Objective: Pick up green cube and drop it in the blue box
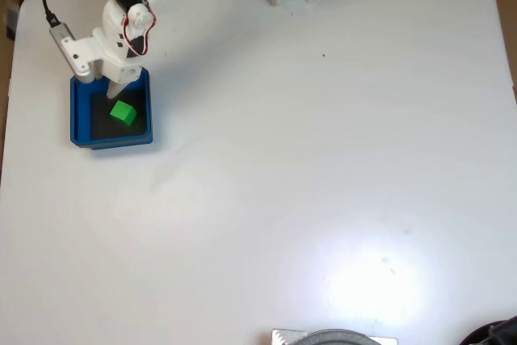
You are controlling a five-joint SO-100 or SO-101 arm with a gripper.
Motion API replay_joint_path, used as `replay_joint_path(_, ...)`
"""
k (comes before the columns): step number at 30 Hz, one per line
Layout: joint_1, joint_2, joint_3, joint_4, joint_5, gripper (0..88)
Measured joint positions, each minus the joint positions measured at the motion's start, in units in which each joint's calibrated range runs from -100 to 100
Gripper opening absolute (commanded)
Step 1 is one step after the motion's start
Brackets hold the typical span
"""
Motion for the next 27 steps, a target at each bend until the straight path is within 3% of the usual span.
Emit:
replay_joint_path(18, 0.0, -19.88, 1.07, 0.0, -0.29, 33.5)
replay_joint_path(27, -0.14, -38.35, 23.27, 0.0, 0.05, 33.5)
